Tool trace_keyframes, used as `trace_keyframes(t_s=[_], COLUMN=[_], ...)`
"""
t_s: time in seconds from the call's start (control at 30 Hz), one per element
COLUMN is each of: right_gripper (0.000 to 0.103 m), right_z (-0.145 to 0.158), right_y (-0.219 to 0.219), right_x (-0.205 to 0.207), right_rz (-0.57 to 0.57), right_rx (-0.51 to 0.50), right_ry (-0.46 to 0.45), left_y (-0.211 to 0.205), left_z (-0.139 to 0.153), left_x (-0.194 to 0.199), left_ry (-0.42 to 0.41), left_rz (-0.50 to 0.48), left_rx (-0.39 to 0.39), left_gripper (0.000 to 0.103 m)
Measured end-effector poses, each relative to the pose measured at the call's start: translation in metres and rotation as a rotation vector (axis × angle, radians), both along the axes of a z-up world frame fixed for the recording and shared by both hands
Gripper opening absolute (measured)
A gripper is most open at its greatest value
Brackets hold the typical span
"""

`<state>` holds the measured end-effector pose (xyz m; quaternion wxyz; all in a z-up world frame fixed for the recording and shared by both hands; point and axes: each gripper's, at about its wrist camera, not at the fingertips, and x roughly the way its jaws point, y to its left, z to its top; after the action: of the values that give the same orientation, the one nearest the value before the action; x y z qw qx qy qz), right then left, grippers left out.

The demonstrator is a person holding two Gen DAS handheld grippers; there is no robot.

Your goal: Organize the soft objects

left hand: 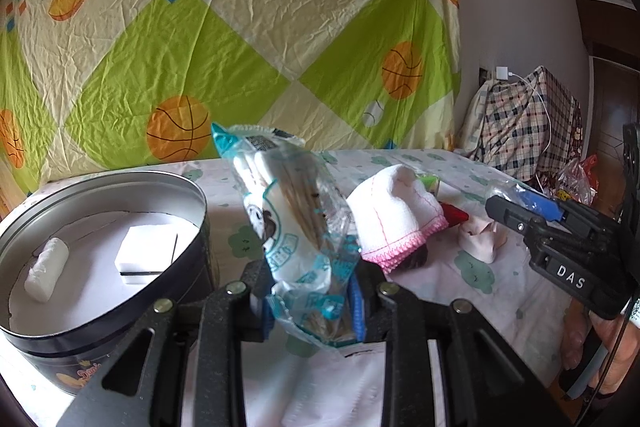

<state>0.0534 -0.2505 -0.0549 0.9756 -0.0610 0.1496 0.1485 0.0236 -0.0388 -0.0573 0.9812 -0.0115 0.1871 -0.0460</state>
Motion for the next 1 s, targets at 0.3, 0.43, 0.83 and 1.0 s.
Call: trace_keyframes(t_s=[0.3, 0.43, 0.83, 1.0], right_gripper=[0.044, 0.044, 0.044, 0.044], right_z=[0.001, 0.002, 0.003, 0.002], right_y=[-0.005, -0.006, -0.003, 0.001], right_x=[-0.006, -0.008, -0.01, -0.01], right_rz=[-0.021, -0.039, -0.063, -0.061], right_rx=[0.02, 0.029, 0.056, 0.062], right_ry=[-0.04, -0.053, -0.062, -0.058], left_y=[0.0, 0.006, 0.015, 0.019], left_z=[0.002, 0.003, 0.003, 0.004], left_x=[-0.007, -0.008, -0.017, -0.019], left_ry=[-0.041, -0.046, -0.087, -0.097], left_rz=[0.013, 0.026, 0.056, 0.058], left_rx=[0.007, -0.005, 0.015, 0.017], left_gripper=[0.027, 0.027, 0.027, 0.027])
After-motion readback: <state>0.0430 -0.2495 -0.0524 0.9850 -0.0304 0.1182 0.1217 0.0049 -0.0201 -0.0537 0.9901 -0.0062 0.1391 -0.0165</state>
